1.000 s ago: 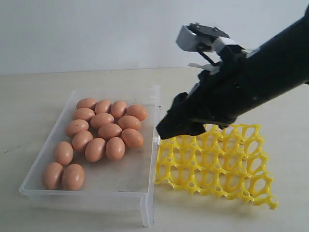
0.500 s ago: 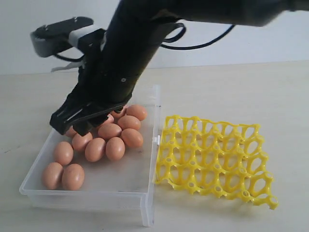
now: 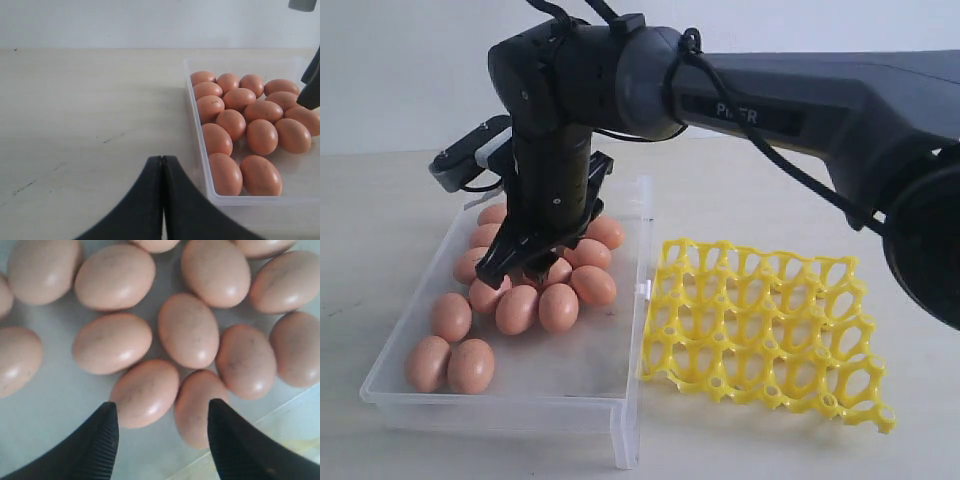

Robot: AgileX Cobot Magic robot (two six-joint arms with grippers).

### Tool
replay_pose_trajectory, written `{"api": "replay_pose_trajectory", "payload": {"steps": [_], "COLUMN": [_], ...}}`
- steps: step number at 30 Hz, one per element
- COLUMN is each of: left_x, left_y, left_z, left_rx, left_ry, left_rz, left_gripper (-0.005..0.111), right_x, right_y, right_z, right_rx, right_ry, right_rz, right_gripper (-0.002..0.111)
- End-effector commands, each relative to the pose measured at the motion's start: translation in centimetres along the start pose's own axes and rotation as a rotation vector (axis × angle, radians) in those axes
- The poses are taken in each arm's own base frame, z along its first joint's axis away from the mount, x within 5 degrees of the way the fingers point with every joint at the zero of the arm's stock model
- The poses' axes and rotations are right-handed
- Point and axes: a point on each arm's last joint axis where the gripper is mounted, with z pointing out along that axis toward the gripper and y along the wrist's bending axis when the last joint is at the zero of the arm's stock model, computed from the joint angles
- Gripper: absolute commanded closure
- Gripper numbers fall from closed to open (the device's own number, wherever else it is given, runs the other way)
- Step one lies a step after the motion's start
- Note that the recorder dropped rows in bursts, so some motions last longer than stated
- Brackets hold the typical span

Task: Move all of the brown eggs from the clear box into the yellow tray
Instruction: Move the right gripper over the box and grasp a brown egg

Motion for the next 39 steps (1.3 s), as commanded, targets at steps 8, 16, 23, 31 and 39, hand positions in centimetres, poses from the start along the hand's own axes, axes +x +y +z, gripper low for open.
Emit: {"api": "replay_pose_trajectory", "payload": {"steps": [8, 16, 23, 31, 39], "left_x": [-0.2, -0.2, -0.2, -0.2, -0.2], "left_y": [0.0, 0.0, 0.0, 0.0, 0.0], "left_z": [-0.1, -0.1, -0.1, -0.1, -0.1], "left_rx": [0.000, 0.000, 0.000, 0.000, 0.000], "left_ry": [-0.014, -0.014, -0.014, -0.014, -0.014], "left_rz": [0.000, 0.000, 0.000, 0.000, 0.000], "left_gripper": [0.107, 0.107, 0.107, 0.107, 0.107], "right_x": [-0.7, 0.0, 0.8, 1.1, 1.7], "right_y": [-2.2, -2.4, -3.5, -2.9, -2.4], "right_z": [1.6, 5.2, 5.7, 5.9, 5.9], "right_rx": [0.074, 0.099, 0.099, 0.033, -0.022], "right_ry": [-0.089, -0.012, 0.046, 0.081, 0.148], "right_rz": [0.055, 0.049, 0.094, 0.136, 0.165], "right_gripper": [0.055, 0.055, 0.055, 0.056, 0.056]}}
